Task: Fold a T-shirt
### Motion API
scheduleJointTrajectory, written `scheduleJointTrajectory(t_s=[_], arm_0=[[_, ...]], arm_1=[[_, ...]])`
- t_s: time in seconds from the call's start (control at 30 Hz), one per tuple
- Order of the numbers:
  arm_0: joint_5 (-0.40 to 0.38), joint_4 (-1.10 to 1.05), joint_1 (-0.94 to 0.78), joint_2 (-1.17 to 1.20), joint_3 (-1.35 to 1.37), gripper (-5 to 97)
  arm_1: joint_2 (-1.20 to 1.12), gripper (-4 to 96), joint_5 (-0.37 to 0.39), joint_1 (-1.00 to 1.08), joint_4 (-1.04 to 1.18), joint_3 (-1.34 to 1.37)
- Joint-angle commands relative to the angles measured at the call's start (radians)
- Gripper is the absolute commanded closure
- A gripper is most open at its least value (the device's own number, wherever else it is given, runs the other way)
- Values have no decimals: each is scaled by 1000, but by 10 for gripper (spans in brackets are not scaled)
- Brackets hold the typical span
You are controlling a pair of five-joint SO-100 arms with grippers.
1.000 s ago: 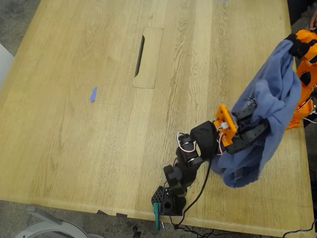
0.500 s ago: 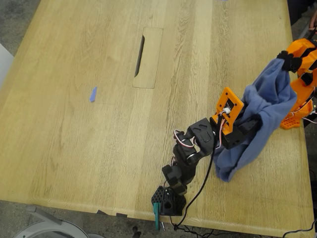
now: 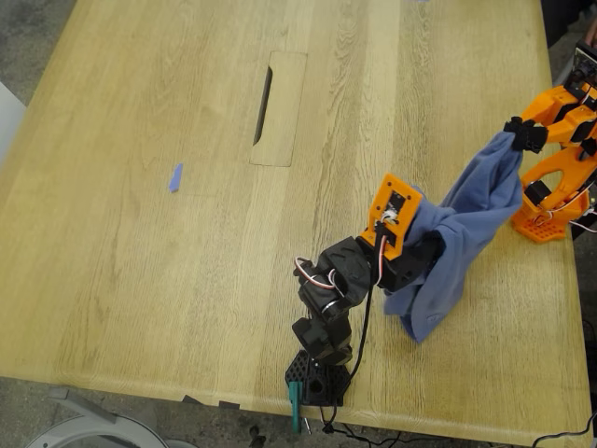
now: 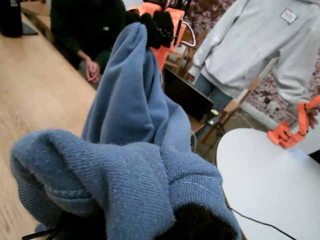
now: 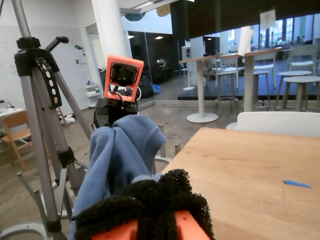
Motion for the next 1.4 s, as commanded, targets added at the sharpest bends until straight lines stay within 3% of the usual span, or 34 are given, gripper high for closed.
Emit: scheduleJointTrajectory(t_s=[0.0, 0.4, 0.77, 1.37], arm_0=[[-29, 21, -8, 72, 61, 921], [-87, 38, -51, 163, 382, 921], [-66, 37, -459, 232, 485, 921], [-61, 37, -729, 181, 676, 921]], arm_1=[[57, 913, 14, 14, -9, 44], [103, 913, 41, 69, 94, 64], [51, 913, 52, 216, 48, 107], [20, 913, 57, 512, -153, 483]])
